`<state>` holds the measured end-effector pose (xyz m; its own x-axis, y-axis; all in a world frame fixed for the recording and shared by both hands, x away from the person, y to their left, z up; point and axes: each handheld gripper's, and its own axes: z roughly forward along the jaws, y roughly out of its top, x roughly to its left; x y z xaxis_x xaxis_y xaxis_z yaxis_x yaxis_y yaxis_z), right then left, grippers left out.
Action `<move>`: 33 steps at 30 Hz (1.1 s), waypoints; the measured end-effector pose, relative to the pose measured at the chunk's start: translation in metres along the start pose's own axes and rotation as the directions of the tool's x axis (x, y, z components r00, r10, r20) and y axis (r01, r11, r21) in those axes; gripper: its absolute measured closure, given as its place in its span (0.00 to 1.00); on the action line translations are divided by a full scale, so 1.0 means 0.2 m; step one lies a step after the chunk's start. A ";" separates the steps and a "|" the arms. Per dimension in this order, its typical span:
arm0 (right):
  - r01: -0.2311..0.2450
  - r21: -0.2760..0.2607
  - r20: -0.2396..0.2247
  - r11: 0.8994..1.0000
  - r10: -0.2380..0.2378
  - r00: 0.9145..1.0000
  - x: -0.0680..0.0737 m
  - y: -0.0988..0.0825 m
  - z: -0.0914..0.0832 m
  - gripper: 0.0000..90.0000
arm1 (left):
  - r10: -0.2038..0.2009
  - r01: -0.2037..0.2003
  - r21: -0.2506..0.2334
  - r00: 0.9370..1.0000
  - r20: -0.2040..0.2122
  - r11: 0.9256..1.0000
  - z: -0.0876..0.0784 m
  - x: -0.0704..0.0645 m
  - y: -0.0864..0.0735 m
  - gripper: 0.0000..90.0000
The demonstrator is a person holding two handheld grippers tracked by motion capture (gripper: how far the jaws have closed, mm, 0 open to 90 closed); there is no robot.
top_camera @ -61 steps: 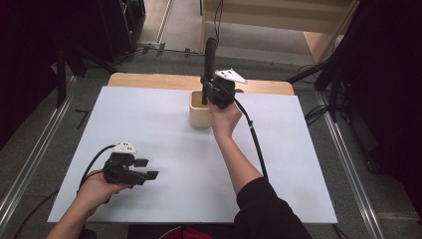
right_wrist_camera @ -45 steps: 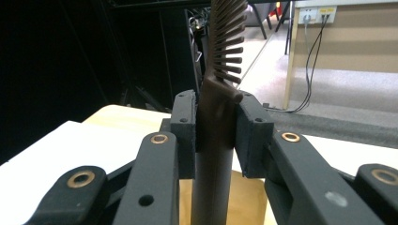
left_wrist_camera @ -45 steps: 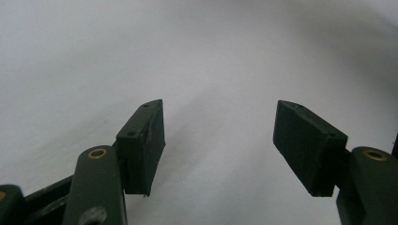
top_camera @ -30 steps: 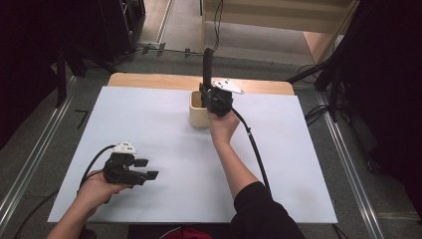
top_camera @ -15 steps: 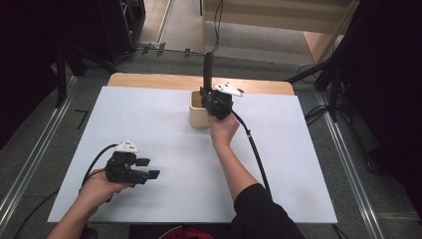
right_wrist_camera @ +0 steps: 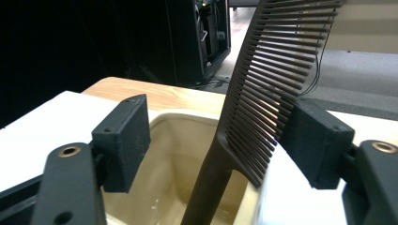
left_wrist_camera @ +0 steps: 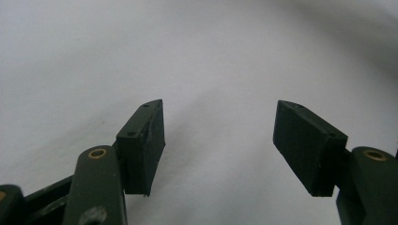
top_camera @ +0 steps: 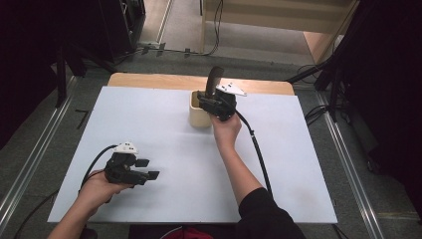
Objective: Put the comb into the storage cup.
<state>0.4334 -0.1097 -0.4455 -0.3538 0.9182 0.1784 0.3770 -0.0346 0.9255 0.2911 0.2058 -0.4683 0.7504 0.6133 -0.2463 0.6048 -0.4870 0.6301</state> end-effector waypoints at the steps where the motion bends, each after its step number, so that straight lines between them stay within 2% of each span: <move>1: -0.009 0.001 -0.003 1.000 0.009 1.000 0.00 0.00 -0.01 0.26 | 0.002 -0.002 0.000 1.000 0.000 1.000 0.00 0.00 0.00 0.39; 12: 0.014 0.015 0.037 1.000 -0.015 0.999 -0.06 0.00 -0.09 0.25 | 0.002 -0.002 0.001 1.000 -0.006 1.000 0.00 0.00 -0.01 0.39; 24: 0.032 -0.002 0.051 0.999 -0.032 0.998 -0.08 -0.02 -0.21 0.25 | -0.003 0.003 0.001 1.000 -0.012 1.000 -0.01 0.00 0.00 0.39; 33: 0.031 0.000 0.017 1.000 -0.031 0.999 -0.09 -0.05 -0.30 0.26 | -0.003 0.003 -0.003 1.000 -0.016 1.000 -0.01 0.01 0.00 0.39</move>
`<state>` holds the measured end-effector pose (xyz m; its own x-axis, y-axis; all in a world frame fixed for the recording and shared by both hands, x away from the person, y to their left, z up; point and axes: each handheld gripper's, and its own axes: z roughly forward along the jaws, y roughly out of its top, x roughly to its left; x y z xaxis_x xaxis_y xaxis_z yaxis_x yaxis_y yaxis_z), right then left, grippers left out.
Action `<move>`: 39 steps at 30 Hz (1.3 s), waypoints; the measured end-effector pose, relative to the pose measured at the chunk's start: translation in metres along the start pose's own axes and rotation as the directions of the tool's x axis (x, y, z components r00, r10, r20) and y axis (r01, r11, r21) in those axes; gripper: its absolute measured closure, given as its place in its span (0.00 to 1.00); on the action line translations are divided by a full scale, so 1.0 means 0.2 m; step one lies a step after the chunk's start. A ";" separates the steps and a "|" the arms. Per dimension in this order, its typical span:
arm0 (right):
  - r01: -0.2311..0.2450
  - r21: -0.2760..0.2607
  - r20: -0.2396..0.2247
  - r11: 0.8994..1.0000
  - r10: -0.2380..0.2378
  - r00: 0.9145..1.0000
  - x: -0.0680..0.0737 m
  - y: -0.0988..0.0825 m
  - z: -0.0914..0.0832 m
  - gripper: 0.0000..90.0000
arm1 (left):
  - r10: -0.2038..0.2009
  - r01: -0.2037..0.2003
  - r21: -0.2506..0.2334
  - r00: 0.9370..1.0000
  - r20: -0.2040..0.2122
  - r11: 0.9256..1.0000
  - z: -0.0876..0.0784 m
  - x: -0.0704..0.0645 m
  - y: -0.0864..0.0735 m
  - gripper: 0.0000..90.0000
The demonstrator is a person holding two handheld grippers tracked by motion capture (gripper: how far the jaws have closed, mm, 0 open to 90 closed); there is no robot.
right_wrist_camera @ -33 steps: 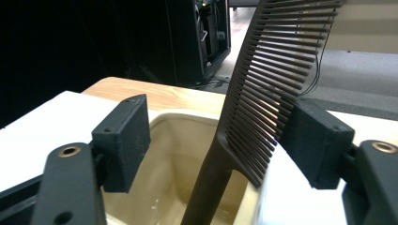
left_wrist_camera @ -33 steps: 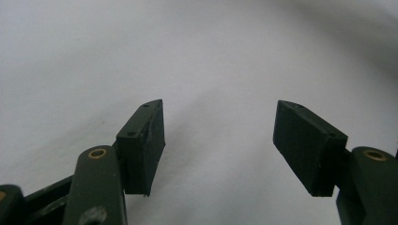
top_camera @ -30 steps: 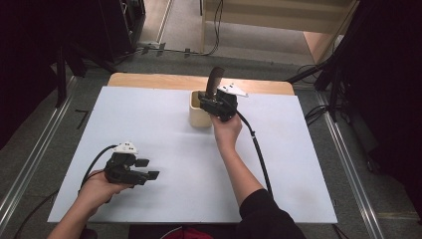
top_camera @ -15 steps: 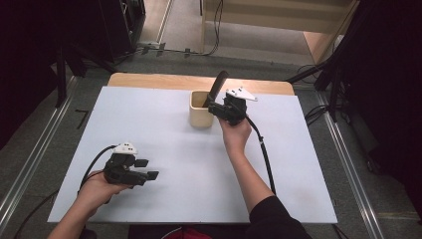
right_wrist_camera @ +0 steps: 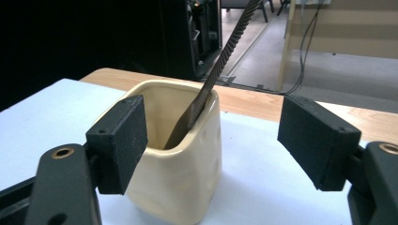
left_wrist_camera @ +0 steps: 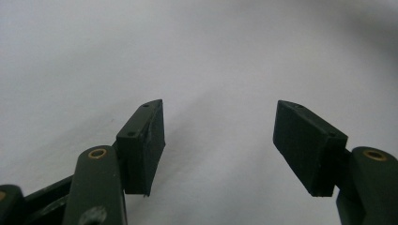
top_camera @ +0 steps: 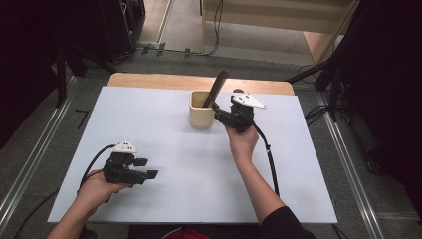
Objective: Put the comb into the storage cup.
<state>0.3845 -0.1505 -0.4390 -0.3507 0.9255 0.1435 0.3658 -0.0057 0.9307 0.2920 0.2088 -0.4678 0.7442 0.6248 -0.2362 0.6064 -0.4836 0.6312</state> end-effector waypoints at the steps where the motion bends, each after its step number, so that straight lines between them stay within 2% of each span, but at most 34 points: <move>1: -0.003 0.005 -0.005 1.000 0.003 1.000 0.00 0.00 -0.01 0.26 | 0.000 0.000 0.000 1.000 0.000 1.000 0.00 0.00 0.00 0.39; 5: -0.015 0.018 -0.035 1.000 0.016 0.999 -0.02 -0.02 -0.04 0.25 | -0.008 0.008 -0.006 1.000 -0.005 1.000 0.00 0.00 0.00 0.39; 11: -0.006 0.036 -0.064 0.999 0.008 0.998 -0.04 -0.05 -0.10 0.25 | -0.007 0.007 -0.005 1.000 -0.008 1.000 -0.01 0.01 0.00 0.39; 15: 0.003 0.078 -0.080 0.997 0.003 0.997 -0.04 -0.06 -0.12 0.25 | -0.009 0.008 -0.005 1.000 -0.009 1.000 -0.01 0.01 0.00 0.39; 17: 0.005 0.101 -0.105 0.995 0.006 0.994 -0.04 -0.08 -0.13 0.25 | -0.008 0.007 -0.008 1.000 -0.008 1.000 -0.01 0.01 0.00 0.39; 24: 0.027 0.139 -0.147 0.990 -0.007 0.989 -0.04 -0.10 -0.19 0.25 | -0.011 0.011 -0.013 1.000 -0.011 1.000 -0.01 0.01 0.00 0.39; 29: 0.043 0.149 -0.168 0.988 -0.018 0.986 -0.06 -0.10 -0.23 0.26 | -0.014 0.014 -0.016 1.000 -0.011 1.000 -0.02 0.01 0.00 0.39; 34: 0.039 0.150 -0.187 0.988 -0.010 0.982 -0.07 -0.11 -0.27 0.26 | -0.018 0.018 -0.019 1.000 -0.008 1.000 -0.02 0.02 0.00 0.39; 39: 0.054 0.176 -0.205 0.983 -0.017 0.979 -0.08 -0.12 -0.31 0.26 | -0.016 0.016 -0.024 1.000 -0.009 1.000 -0.02 0.02 0.00 0.39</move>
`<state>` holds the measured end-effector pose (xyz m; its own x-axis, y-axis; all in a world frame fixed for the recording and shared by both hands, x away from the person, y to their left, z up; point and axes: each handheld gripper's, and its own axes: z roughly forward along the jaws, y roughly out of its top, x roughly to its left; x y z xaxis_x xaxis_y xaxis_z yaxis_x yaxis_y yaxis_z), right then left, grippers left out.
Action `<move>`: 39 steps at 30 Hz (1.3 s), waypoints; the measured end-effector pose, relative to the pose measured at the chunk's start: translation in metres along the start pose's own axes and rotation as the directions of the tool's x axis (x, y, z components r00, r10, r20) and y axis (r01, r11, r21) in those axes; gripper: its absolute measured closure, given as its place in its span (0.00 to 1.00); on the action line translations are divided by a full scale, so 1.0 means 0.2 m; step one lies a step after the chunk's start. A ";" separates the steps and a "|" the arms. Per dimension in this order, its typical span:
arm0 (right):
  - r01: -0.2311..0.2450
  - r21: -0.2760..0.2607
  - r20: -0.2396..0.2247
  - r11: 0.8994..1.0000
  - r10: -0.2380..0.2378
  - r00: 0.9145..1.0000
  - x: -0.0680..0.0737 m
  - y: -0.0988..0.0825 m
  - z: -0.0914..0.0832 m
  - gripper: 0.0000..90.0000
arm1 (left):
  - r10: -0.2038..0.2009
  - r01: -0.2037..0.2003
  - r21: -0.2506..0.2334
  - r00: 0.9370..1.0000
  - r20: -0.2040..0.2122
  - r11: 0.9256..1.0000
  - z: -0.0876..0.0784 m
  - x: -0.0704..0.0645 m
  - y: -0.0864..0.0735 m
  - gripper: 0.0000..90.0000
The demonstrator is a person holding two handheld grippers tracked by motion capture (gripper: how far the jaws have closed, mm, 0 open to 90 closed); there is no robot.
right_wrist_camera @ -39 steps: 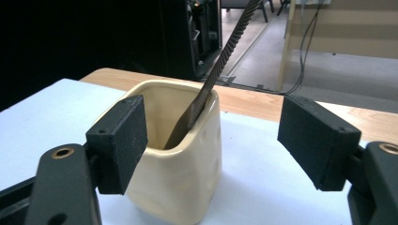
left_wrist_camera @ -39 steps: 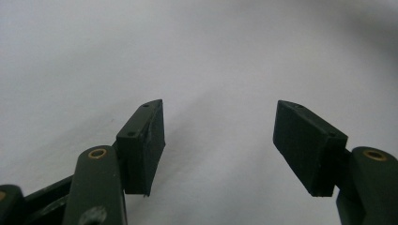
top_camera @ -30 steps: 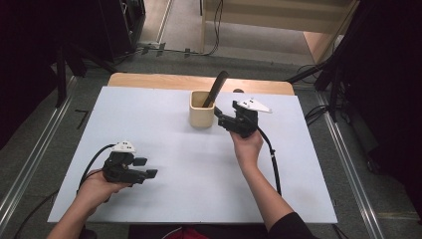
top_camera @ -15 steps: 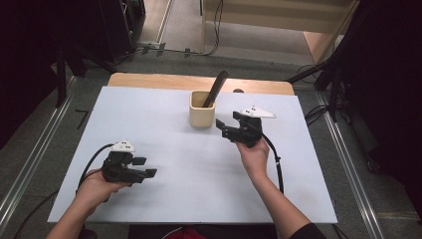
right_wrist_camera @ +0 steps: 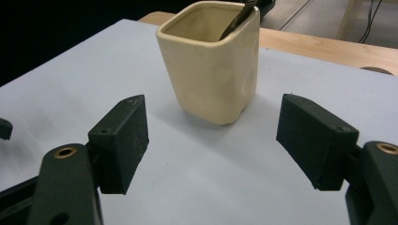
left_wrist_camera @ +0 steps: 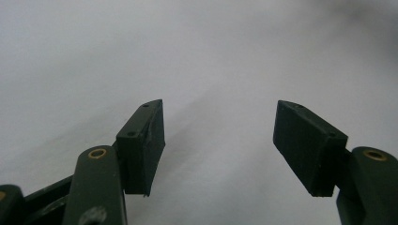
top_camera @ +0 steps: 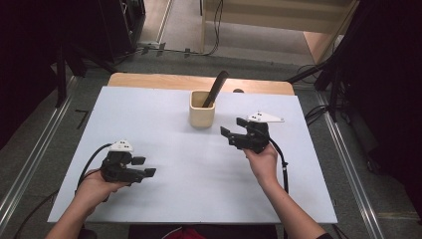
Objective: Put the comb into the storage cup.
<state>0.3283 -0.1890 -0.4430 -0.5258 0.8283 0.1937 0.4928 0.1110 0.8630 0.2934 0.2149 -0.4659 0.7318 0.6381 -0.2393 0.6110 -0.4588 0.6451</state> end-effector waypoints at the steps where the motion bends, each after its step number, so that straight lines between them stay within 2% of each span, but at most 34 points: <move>1: 0.006 -0.001 -0.001 1.000 -0.006 1.000 0.00 0.00 -0.01 0.26 | 0.000 0.000 0.000 1.000 0.001 1.000 0.00 0.00 0.00 0.39; 4: 0.012 0.000 -0.004 1.000 -0.012 1.000 -0.01 -0.01 -0.04 0.26 | 0.000 0.000 -0.001 1.000 0.004 1.000 0.00 0.00 0.00 0.39; 10: 0.014 0.041 -0.030 0.999 -0.013 0.999 -0.02 -0.04 -0.07 0.26 | 0.000 0.000 0.000 1.000 0.004 1.000 0.00 0.00 0.00 0.39; 16: 0.017 0.041 -0.058 0.999 -0.015 0.998 -0.03 -0.07 -0.11 0.26 | 0.000 0.000 -0.001 1.000 0.003 1.000 0.00 0.00 0.00 0.39; 18: 0.023 0.058 -0.068 0.998 -0.019 0.998 -0.03 -0.09 -0.12 0.26 | -0.006 0.006 -0.003 1.000 0.006 1.000 0.00 0.00 0.00 0.39; 22: 0.066 0.113 -0.085 0.991 -0.057 0.995 -0.03 -0.11 -0.13 0.26 | -0.006 0.006 -0.006 1.000 0.006 1.000 -0.01 0.00 0.00 0.39; 26: 0.046 0.136 -0.118 0.990 -0.030 0.993 -0.04 -0.14 -0.16 0.26 | -0.008 0.008 -0.008 1.000 0.007 1.000 -0.01 0.00 0.00 0.39; 31: 0.050 0.129 -0.136 0.990 -0.032 0.990 -0.05 -0.18 -0.20 0.26 | -0.003 0.003 -0.009 1.000 0.012 1.000 -0.01 0.00 0.00 0.39; 39: 0.048 0.171 -0.161 0.984 -0.020 0.987 -0.05 -0.22 -0.24 0.26 | 0.001 0.000 -0.012 1.000 0.017 1.000 -0.01 -0.01 0.00 0.39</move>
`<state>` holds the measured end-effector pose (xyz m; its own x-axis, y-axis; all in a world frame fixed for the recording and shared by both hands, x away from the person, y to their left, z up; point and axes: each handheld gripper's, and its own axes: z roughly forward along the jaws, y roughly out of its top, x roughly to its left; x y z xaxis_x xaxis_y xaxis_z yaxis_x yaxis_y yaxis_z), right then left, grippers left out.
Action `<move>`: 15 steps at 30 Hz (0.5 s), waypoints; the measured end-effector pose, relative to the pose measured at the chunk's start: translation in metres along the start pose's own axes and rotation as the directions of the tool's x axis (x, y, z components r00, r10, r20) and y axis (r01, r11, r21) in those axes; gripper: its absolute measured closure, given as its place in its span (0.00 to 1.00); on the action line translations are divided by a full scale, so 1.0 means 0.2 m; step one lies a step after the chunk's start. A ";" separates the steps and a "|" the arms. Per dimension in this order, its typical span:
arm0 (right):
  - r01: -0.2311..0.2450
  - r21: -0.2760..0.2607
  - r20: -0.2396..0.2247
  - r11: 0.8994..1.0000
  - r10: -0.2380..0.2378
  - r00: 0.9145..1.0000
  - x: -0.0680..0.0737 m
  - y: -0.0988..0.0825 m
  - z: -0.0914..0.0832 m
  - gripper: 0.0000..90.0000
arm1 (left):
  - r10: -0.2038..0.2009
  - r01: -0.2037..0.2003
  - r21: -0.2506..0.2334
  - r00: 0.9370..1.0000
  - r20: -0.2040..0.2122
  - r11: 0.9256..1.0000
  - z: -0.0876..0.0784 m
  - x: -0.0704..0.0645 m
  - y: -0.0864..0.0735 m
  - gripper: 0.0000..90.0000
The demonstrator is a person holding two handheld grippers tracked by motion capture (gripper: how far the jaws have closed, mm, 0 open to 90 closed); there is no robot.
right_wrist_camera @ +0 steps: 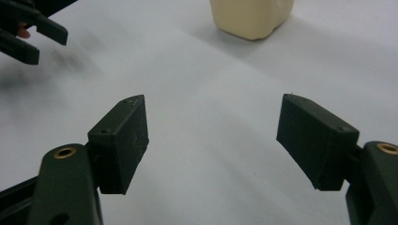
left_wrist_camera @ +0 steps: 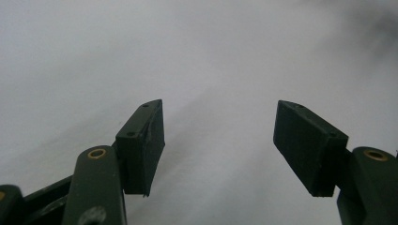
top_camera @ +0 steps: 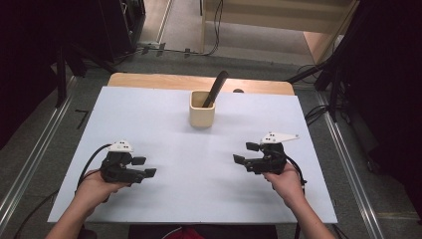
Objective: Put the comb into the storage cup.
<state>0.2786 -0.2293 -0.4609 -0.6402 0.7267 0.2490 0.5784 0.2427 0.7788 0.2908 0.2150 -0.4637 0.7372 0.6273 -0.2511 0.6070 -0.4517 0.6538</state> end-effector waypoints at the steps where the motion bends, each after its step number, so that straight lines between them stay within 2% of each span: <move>1: 0.002 0.006 -0.001 1.000 -0.002 1.000 0.00 -0.01 0.00 0.26 | 0.000 0.000 -0.004 1.000 0.000 1.000 0.00 0.00 0.00 0.38; 3: 0.004 0.016 0.007 1.000 -0.004 1.000 0.00 -0.02 -0.01 0.25 | -0.006 0.006 -0.009 1.000 0.000 1.000 -0.01 0.00 -0.01 0.38; 8: -0.009 0.035 -0.010 0.999 0.010 1.000 -0.01 -0.06 -0.02 0.25 | -0.008 0.008 -0.009 1.000 0.001 1.000 -0.02 0.01 -0.02 0.38; 15: -0.004 0.053 -0.025 0.999 0.005 1.000 -0.02 -0.11 -0.06 0.25 | -0.008 0.008 -0.013 1.000 0.010 1.000 -0.01 0.00 -0.02 0.37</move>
<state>0.2619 -0.2450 -0.4707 -0.6499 0.7113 0.2676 0.6068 0.2737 0.7463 0.2875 0.2174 -0.4644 0.7350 0.6248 -0.2635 0.6092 -0.4379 0.6611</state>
